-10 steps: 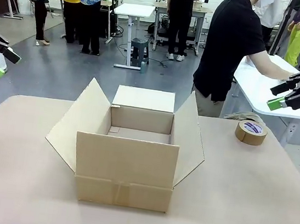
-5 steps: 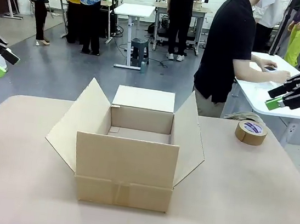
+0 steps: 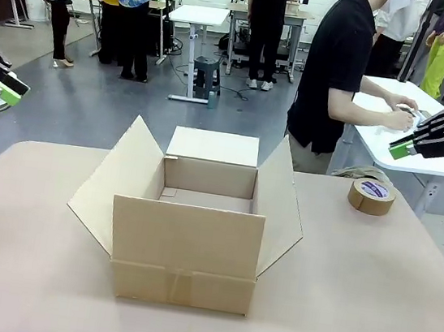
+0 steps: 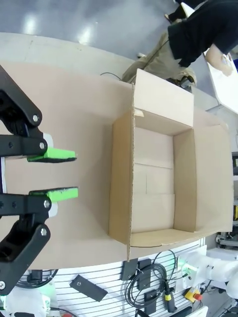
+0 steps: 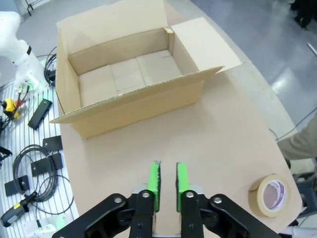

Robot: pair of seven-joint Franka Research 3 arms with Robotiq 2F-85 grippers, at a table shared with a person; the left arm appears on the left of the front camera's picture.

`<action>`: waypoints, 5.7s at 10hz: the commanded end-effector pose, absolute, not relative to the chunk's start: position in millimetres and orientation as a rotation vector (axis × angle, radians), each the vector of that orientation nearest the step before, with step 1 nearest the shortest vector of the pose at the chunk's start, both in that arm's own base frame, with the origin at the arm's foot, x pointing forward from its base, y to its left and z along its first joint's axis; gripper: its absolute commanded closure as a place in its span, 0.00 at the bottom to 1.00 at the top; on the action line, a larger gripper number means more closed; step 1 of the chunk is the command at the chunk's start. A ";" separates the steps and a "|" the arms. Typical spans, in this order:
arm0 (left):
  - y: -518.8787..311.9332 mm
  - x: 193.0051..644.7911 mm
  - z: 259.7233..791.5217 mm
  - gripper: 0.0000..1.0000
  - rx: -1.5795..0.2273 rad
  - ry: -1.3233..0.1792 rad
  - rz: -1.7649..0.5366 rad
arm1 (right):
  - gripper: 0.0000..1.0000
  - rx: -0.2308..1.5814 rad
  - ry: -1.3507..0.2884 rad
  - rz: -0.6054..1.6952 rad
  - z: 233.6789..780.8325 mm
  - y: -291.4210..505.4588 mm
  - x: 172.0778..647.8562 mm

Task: Wrap the clocks to prevent damage.
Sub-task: Open the side flaps of the Package Box.

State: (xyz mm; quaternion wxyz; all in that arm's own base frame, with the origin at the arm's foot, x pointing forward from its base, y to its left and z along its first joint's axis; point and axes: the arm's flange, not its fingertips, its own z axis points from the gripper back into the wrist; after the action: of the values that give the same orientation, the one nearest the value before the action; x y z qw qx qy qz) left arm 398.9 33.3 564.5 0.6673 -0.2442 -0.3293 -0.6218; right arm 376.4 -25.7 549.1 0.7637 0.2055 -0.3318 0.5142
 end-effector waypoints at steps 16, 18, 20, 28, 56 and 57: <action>-171.7 358.8 621.4 1.00 -0.299 -0.126 -0.868 | 1.00 0.018 -0.138 0.607 613.1 227.1 327.7; -201.6 372.9 603.6 1.00 -0.267 -0.113 -0.762 | 1.00 0.016 -0.120 0.507 597.1 261.9 340.0; -218.1 380.3 587.4 1.00 -0.222 -0.125 -0.723 | 1.00 0.048 -0.135 0.492 583.2 280.7 348.7; -240.6 367.1 569.7 1.00 -0.121 -0.166 -0.617 | 0.99 0.020 -0.132 0.410 567.6 285.1 351.6; -193.9 468.6 395.3 1.00 -0.094 -0.043 -0.264 | 0.99 -0.066 -0.163 0.098 383.5 203.6 415.9; -193.9 468.6 395.3 1.00 -0.094 -0.043 -0.264 | 0.99 -0.066 -0.163 0.098 383.5 203.6 415.9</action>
State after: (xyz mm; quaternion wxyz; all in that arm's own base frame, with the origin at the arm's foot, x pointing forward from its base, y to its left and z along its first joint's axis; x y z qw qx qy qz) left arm 468.5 -194.2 396.0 0.9895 -0.0492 -0.0222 -0.1342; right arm 416.2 203.7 384.7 0.9951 -0.0290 -0.0812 0.0476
